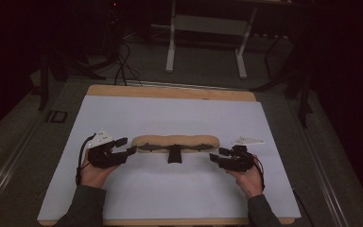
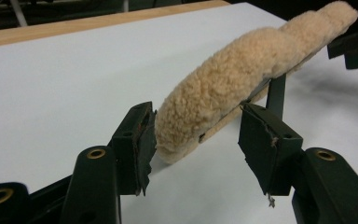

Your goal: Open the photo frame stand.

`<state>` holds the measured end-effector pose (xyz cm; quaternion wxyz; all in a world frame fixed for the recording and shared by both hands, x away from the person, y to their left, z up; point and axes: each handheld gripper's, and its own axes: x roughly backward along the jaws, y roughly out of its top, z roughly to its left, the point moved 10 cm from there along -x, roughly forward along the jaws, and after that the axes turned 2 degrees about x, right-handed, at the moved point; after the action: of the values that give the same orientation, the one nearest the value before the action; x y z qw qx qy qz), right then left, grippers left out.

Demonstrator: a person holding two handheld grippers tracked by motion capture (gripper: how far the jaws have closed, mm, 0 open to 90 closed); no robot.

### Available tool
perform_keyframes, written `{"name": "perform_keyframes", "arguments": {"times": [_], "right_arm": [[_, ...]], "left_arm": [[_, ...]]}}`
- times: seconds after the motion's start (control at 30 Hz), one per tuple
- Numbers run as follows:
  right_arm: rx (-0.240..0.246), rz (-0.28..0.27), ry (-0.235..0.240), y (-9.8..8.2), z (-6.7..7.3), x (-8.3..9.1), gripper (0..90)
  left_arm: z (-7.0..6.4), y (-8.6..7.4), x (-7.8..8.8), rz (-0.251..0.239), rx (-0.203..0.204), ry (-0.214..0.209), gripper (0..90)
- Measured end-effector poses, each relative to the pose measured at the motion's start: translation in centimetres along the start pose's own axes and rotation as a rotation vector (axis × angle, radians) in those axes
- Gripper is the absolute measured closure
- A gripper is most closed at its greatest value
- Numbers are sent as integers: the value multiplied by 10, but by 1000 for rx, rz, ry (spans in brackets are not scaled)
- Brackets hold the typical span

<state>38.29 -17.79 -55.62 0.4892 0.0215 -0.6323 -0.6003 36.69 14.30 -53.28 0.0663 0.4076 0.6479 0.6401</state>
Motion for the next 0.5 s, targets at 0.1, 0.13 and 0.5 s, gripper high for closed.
{"name": "perform_keyframes", "arguments": {"times": [0.1, 0.13, 0.5], "right_arm": [[5, 2, 2, 0, 2, 0, 450], [10, -1, 3, 0, 4, 0, 459], [32, 5, 9, 0, 16, -3, 488]], "left_arm": [[-1, 3, 3, -13, -1, -2, 485], [-1, 6, 4, -22, -5, -1, 495], [13, 19, 4, -58, -13, 86, 593]]}}
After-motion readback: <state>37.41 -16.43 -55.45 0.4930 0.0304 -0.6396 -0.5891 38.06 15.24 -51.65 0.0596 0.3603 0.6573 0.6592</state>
